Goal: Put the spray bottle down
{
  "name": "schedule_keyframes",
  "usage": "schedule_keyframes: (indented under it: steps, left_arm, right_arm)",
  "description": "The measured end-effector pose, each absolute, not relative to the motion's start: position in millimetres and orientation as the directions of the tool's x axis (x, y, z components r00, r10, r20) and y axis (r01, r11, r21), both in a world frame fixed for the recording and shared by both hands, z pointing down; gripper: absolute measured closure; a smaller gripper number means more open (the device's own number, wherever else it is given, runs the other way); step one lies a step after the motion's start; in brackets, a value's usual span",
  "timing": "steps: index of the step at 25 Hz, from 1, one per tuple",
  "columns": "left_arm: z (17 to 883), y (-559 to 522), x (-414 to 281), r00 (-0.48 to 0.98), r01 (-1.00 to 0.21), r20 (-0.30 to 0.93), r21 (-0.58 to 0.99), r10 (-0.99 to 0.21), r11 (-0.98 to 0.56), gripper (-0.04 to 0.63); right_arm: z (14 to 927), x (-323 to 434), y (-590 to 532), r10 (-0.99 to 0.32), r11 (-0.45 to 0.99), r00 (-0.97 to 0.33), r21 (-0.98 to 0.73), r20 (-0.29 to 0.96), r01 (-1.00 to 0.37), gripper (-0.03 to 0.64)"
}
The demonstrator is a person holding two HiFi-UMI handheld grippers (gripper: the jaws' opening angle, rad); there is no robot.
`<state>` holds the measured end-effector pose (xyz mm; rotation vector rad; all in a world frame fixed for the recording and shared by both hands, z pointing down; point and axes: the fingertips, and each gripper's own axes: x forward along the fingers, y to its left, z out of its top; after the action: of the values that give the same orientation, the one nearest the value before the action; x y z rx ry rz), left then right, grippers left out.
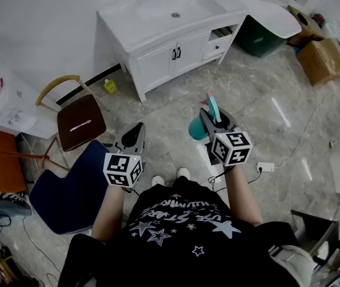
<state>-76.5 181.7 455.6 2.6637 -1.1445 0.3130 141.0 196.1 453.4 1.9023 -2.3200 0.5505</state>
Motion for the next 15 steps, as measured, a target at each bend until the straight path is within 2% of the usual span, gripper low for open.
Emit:
schedule_keyframes:
  steps: [15]
  left_arm:
    - [461.1, 199.5, -29.9, 0.62, -0.77, 0.325, 0.076, -0.714, -0.634, 0.58]
  right_arm:
    - [457.9, 193.1, 197.2, -0.928, 0.195, -0.259, -0.244, 0.268, -0.95, 0.465]
